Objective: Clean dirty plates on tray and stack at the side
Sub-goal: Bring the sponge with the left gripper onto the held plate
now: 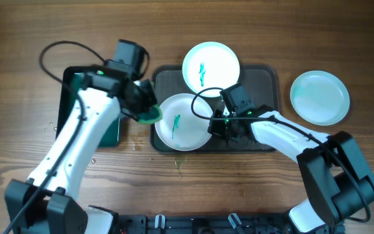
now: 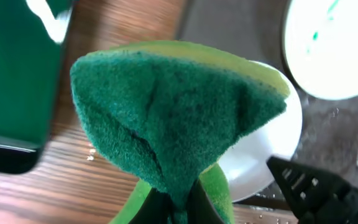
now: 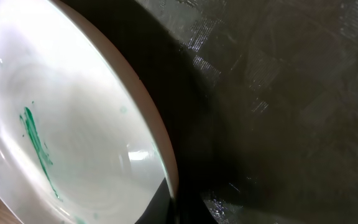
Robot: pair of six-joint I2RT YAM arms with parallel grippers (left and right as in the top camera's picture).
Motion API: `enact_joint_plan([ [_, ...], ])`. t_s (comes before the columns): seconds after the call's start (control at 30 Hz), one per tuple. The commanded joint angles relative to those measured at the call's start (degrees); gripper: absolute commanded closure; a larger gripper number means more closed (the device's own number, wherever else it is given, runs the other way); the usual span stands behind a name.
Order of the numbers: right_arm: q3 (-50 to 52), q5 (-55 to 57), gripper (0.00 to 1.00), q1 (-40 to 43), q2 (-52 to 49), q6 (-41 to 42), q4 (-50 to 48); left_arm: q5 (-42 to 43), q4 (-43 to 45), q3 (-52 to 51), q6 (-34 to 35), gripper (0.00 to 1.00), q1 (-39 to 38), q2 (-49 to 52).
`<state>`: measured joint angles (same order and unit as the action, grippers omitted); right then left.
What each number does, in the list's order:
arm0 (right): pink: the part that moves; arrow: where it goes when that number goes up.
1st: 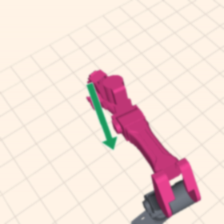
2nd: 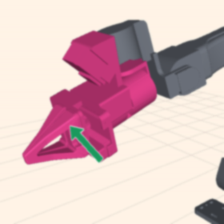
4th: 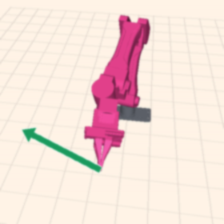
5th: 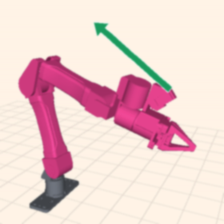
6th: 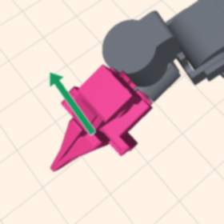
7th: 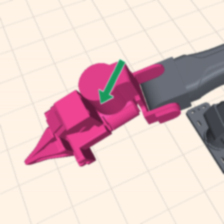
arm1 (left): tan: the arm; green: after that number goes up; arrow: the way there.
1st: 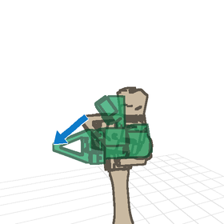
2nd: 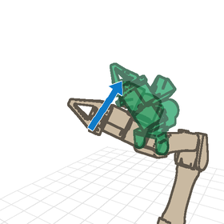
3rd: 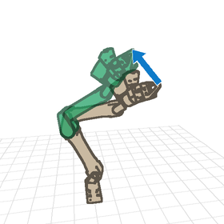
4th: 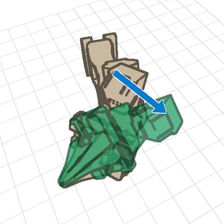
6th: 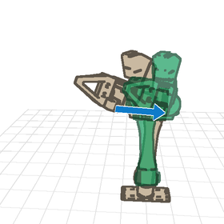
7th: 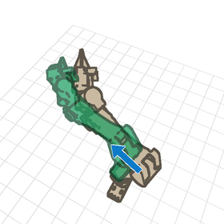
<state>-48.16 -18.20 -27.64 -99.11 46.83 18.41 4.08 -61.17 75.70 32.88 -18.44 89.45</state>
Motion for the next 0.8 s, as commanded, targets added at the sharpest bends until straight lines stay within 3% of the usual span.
enact_joint_plan([
  [0.0, -0.3, -0.1, 0.96, 0.1, -1.6, -0.8, 0.2, 2.0, 3.7, -3.4, -0.2, 0.96, -3.6, 3.8],
  [0.37, -0.3, -1.2, 0.96, 0.1, -1.6, -1.8, 0.2, 7.1, 11.1, -3.7, -12.9, 0.96, -7.3, 19.3],
  [0.63, -0.3, -1.2, 0.96, 0.1, -1.6, -1.9, 0.2, 7.8, 11.0, -3.7, -16.3, 0.96, -7.4, 26.9],
  [0.77, -0.3, -1.4, 0.96, 0.1, -1.6, -1.8, 0.2, 22.7, 11.1, -3.7, -26.8, 0.96, -7.7, 27.6],
])
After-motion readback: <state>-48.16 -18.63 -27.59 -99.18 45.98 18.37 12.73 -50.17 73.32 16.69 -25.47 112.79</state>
